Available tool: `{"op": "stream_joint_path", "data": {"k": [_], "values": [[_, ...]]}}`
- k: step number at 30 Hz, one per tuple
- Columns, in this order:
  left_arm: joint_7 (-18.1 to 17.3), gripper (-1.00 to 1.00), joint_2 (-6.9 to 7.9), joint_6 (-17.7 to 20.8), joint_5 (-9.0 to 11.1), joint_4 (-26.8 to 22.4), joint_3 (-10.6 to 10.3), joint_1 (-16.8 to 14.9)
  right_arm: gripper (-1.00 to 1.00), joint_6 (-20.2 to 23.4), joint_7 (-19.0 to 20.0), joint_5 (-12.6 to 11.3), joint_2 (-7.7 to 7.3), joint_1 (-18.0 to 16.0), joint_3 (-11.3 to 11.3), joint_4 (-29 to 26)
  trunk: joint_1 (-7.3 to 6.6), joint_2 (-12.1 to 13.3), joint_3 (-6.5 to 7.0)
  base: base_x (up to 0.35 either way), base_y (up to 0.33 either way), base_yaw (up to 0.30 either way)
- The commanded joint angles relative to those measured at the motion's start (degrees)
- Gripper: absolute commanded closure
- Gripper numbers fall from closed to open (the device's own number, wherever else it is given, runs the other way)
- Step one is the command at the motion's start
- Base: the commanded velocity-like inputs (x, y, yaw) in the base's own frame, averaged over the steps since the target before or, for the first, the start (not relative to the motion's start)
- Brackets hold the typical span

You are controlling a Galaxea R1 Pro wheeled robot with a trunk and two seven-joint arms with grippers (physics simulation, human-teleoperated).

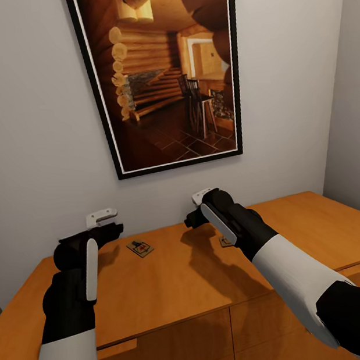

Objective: Take the four mousetraps from the cabinet in the bathroom and place them on the bathroom floor. Make sure all four end up on the same floor surface, and ensure that at least two of them are either under or directly next to the same bathroom sink.

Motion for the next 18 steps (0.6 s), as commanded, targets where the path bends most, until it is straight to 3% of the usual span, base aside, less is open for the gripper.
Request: {"op": "stream_joint_path", "data": {"k": [1,18], "values": [[0.17,-1.00,-0.04,0.24,0.11,-0.05,0.05,-0.05,-1.00,0.15,-0.59,-0.60,0.00,-0.05,0.07,-0.03,-0.01,-0.03,-0.07,0.000,0.000,0.000],[0.22,-1.00,-0.74,0.49,0.13,-0.03,-0.19,0.31,-1.00,0.15,-0.64,-0.59,0.00,-0.05,0.06,-0.16,-0.01,-0.03,-0.07,0.000,0.018,0.000]]}}
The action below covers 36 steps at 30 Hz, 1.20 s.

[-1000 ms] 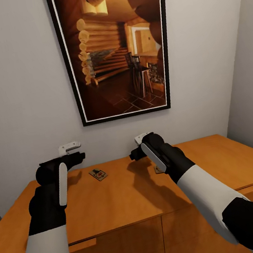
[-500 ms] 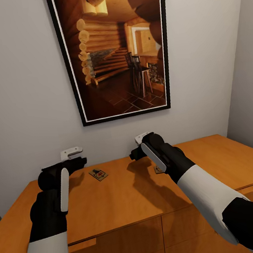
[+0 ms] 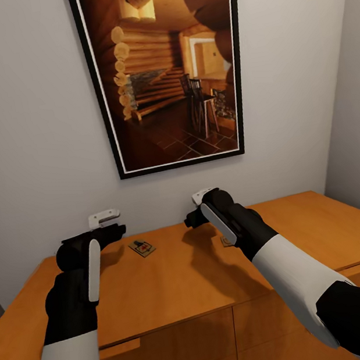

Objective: Take the four mousetraps from the cabinet in the bathroom and place them on the bathroom floor. Make sure all four end up on the same floor surface, and ensure that at least two of them are either under or directly next to the same bathroom sink.

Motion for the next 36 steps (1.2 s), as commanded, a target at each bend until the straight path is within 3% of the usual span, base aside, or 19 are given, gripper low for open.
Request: {"op": "stream_joint_path", "data": {"k": [1,20,36], "values": [[0.17,-1.00,-0.05,0.23,0.09,-0.04,0.05,-0.04,-1.00,0.16,-0.57,-0.57,0.00,-0.06,0.09,-0.02,0.00,-0.03,-0.07,0.000,0.173,0.000],[0.18,-1.00,0.03,0.23,0.02,-0.07,0.19,-0.03,-1.00,0.16,-0.57,-0.58,0.00,-0.06,0.09,-0.11,0.00,-0.03,-0.07,0.000,0.277,0.000],[0.18,-1.00,0.15,0.23,-0.23,0.04,0.56,-0.03,-1.00,0.16,-0.63,-0.38,0.00,-0.06,0.09,-0.11,0.00,-0.03,-0.07,0.000,0.050,0.000]]}}
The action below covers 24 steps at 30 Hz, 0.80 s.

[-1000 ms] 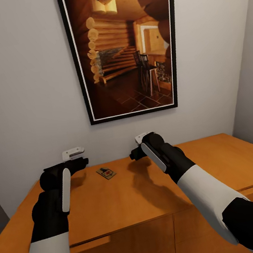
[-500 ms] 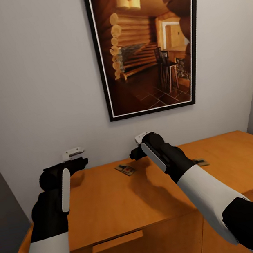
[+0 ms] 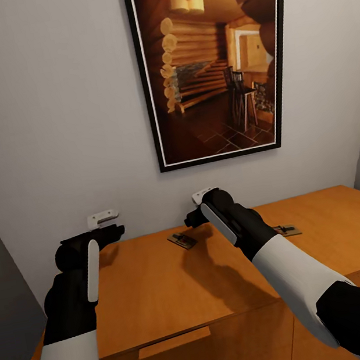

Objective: Take the four mousetraps from the cabinet in the bathroom and place them on the bathroom floor. Make sure all four end up on the same floor surface, and ensure that at least two of them are either under or directly next to the same bathroom sink.

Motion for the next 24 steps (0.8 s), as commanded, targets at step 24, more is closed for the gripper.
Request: {"op": "stream_joint_path", "data": {"k": [24], "values": [[0.15,-1.00,-0.18,0.24,0.40,-0.12,-0.50,-0.05,-1.00,0.16,-0.44,-0.31,0.00,-0.05,-0.07,-0.26,0.00,-0.03,-0.07,0.000,0.001,0.000]]}}
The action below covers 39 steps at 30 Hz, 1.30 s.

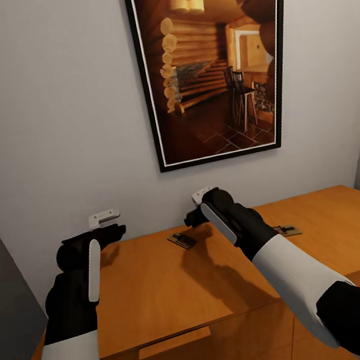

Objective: Take the four mousetraps from the cabinet in the bathroom and place them on the bathroom floor. Make sure all four end up on the same floor surface, and ensure that at least two of them are either under or directly next to the same bathroom sink.

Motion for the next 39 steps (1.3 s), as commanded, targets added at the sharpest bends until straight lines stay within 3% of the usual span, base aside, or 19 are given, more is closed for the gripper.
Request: {"op": "stream_joint_path", "data": {"k": [1,17,23,29,39], "values": [[0.17,-1.00,-0.04,0.24,0.12,-0.05,0.03,-0.05,-1.00,0.15,-0.64,-0.53,0.00,-0.05,0.10,-0.28,0.00,-0.03,-0.07,0.000,0.000,0.000],[0.17,-1.00,-0.19,0.24,0.10,0.25,-0.22,-0.18,-1.00,0.15,-0.87,-0.55,0.00,-0.07,-0.36,-5.91,0.00,-0.03,-0.07,0.000,0.000,0.000],[0.17,-1.00,-0.30,0.24,0.32,1.07,-0.36,-0.27,-1.00,0.15,-0.98,-0.32,0.00,-0.75,-0.76,-3.52,0.00,-0.03,-0.07,0.000,0.000,0.000],[0.22,-1.00,-0.18,0.24,0.44,4.03,-0.30,-0.83,-1.00,0.15,-0.83,-0.36,0.00,-4.16,-1.00,2.21,0.00,-0.03,-0.07,0.000,0.000,0.000],[0.26,-1.00,-0.02,0.24,0.48,12.45,-0.19,-5.69,-1.00,0.15,-0.61,-0.56,0.00,-8.39,-1.15,7.50,0.00,-0.03,-0.07,0.000,0.000,0.000]]}}
